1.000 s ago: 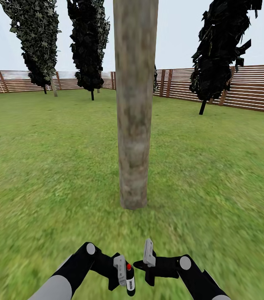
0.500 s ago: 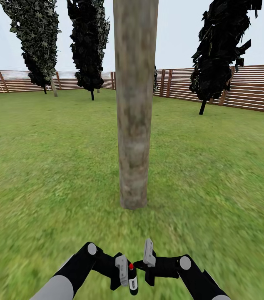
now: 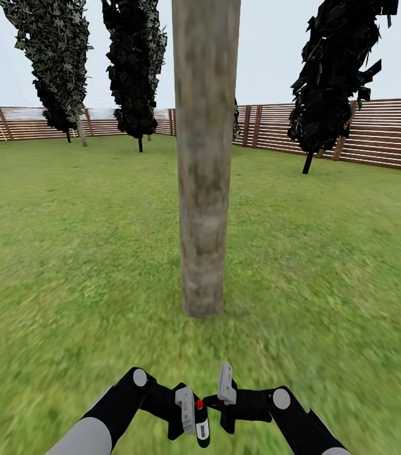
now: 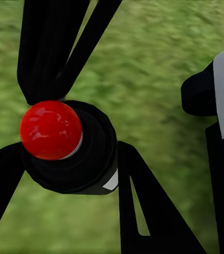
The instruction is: In the garden, pick up the pesticide atomizer on the floor and spray pesticide onto both trees until each tree trunk is fully covered.
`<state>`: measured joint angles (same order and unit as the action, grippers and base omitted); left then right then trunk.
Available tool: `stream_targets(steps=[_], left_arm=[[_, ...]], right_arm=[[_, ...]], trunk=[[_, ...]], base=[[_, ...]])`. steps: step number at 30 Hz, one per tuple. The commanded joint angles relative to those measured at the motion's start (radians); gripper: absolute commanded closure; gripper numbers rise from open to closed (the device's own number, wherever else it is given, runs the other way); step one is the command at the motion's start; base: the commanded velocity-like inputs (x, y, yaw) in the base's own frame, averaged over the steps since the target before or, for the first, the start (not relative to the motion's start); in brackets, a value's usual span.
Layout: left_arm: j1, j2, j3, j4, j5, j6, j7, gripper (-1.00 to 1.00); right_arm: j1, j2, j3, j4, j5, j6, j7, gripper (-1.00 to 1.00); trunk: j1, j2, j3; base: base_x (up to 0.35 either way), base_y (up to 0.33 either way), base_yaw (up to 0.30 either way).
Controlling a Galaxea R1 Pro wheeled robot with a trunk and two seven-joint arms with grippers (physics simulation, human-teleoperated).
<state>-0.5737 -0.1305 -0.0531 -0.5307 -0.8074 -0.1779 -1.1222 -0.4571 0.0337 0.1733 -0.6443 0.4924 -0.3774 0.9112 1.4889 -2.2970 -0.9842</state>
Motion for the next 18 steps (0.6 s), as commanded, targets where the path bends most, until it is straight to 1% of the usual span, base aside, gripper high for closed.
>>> stream_targets(steps=[1, 3, 4, 8, 18], left_arm=[[0.0, 0.0, 0.0, 0.0, 0.002, 0.0, 0.0, 1.0], [0.0, 0.0, 0.0, 0.0, 0.024, -0.002, 0.0, 1.0], [0.001, 0.001, -0.001, 0.001, 0.055, -0.004, -0.001, 1.0], [0.001, 0.002, -0.002, 0.001, 0.062, -0.005, -0.001, 1.0], [0.001, 0.002, -0.002, 0.003, 0.061, -0.005, 0.001, 1.0]], right_arm=[[0.0, 0.0, 0.0, 0.0, 0.0, 0.0, 0.0, 1.0], [0.0, 0.0, 0.0, 0.0, 0.0, 0.0, 0.0, 1.0], [0.0, 0.0, 0.0, 0.0, 0.0, 0.0, 0.0, 1.0], [0.0, 0.0, 0.0, 0.0, 0.0, 0.0, 0.0, 1.0], [0.0, 0.0, 0.0, 0.0, 0.0, 0.0, 0.0, 1.0]], trunk=[[0.0, 0.0, 0.0], [0.0, 0.0, 0.0], [0.0, 0.0, 0.0], [0.0, 0.0, 0.0], [0.0, 0.0, 0.0]], base=[[0.0, 0.0, 0.0], [0.0, 0.0, 0.0], [0.0, 0.0, 0.0], [0.0, 0.0, 0.0], [0.0, 0.0, 0.0]])
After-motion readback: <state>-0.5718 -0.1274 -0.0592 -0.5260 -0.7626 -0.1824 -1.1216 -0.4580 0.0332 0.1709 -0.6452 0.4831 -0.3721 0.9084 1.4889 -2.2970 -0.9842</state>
